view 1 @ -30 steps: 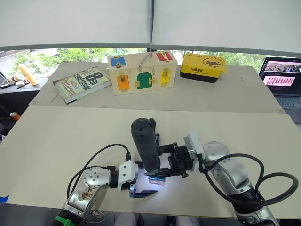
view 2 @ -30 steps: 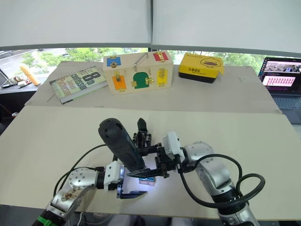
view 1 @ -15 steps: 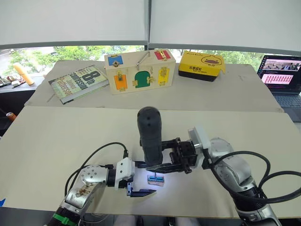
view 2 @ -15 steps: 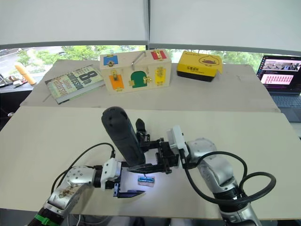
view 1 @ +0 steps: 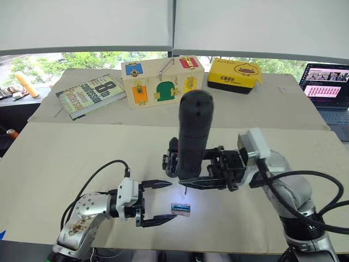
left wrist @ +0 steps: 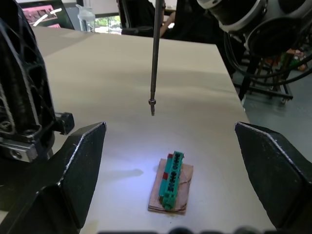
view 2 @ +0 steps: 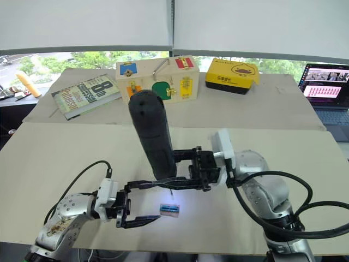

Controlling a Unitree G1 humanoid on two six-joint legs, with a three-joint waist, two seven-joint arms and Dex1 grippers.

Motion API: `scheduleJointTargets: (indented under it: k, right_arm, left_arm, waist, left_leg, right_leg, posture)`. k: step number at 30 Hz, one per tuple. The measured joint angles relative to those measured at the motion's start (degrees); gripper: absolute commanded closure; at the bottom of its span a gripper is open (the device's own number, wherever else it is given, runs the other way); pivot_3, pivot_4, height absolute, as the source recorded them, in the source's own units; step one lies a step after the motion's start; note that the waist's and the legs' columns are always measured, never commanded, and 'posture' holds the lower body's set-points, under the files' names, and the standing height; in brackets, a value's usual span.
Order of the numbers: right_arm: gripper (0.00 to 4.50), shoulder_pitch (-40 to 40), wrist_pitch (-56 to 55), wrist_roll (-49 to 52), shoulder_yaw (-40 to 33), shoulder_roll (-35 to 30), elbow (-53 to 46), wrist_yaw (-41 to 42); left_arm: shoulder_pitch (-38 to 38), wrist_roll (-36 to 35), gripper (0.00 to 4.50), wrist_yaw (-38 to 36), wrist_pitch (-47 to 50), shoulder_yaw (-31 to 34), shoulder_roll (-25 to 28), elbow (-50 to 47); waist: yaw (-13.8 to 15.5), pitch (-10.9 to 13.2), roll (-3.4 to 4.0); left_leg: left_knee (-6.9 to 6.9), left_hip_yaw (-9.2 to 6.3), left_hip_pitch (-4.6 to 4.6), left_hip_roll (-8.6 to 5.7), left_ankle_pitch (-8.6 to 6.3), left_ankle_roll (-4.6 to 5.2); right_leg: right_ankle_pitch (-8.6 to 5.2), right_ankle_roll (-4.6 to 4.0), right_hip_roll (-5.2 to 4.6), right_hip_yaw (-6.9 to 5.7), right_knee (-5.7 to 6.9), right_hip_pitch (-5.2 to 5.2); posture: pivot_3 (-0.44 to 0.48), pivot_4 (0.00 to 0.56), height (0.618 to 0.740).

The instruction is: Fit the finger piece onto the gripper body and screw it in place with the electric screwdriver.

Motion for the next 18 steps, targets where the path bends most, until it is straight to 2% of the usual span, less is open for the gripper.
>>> scheduleJointTargets:
  k: [11,18]
  right_arm:
    - [2.57,-1.52,2.68,4.11,-3.81,-2.56,-1.61,-2.37]
    - [2.57,-2.76,2.73,4.43,-4.9,-2.62,-1.73,-3.5]
  left_arm:
    - [-0.89,-3.78,0.06,1.51,2.35,10.72,2.39,3.54]
    - [-3.81,1.74,0.06,6.3,-0.78,10.26,-2.34,10.57]
  waist:
    - [0.09,0.0,0.0]
    - [0.03,0.01,0.0]
  left_leg:
    - [0.0,0.05,-0.02,-0.01,0.0,-0.01]
    - [-0.01,0.14,0.02,-0.03,0.01,-0.03]
  right_leg:
    - [0.0,0.0,0.14,0.05,-0.02,0.01]
    - [0.0,0.01,0.25,0.09,-0.01,0.04]
  posture:
    - [0.0,0.15,0.74]
    - [0.0,0.15,0.74]
